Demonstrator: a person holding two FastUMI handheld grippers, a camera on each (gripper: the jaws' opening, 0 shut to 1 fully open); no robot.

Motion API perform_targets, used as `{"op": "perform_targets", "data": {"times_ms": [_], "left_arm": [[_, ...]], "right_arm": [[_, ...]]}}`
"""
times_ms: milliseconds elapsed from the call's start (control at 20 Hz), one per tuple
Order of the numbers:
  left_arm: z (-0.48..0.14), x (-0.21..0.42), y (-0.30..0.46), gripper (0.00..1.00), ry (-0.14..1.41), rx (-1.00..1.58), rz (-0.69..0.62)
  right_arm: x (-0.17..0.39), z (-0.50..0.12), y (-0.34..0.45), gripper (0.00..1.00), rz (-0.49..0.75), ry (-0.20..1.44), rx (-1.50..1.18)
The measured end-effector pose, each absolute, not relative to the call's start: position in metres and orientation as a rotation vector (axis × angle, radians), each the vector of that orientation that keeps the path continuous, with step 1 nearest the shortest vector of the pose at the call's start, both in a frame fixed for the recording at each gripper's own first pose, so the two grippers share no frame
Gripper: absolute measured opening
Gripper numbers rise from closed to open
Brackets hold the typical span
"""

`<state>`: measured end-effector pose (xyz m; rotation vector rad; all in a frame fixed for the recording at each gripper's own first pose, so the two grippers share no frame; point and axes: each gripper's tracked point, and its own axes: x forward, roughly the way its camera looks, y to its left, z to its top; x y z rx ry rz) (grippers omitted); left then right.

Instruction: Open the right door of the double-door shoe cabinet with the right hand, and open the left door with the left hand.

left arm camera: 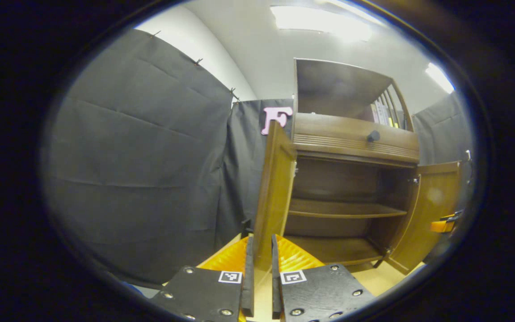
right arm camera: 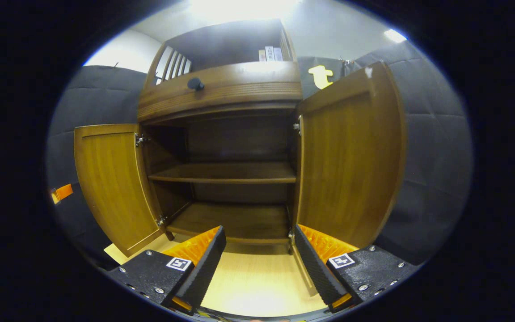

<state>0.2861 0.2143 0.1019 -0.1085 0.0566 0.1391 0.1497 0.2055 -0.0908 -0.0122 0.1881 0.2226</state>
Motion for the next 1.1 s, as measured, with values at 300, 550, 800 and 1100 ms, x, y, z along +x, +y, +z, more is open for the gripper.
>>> {"op": "perform_targets", "data": {"times_ms": [300, 550, 800, 1100], "left_arm": [[0.122, 0.275, 0.155, 0.67, -0.031, -0.152, 0.154], [0.109, 0.241, 0.144, 1.00, 0.018, 0.032, 0.238], [0.098, 0.236, 0.109, 1.00, 0.043, 0.003, 0.168], [0.099, 0.236, 0.074, 1.00, 0.037, 0.022, 0.109]], "right_arm": [[0.127, -0.063, 0.161, 0.95, 0.213, 0.103, -0.034], [0.113, -0.075, 0.140, 0.92, 0.202, 0.117, 0.013], [0.100, -0.084, 0.125, 0.92, 0.197, 0.124, 0.014], [0.095, -0.087, 0.129, 0.92, 0.228, 0.109, 0.046]]}}
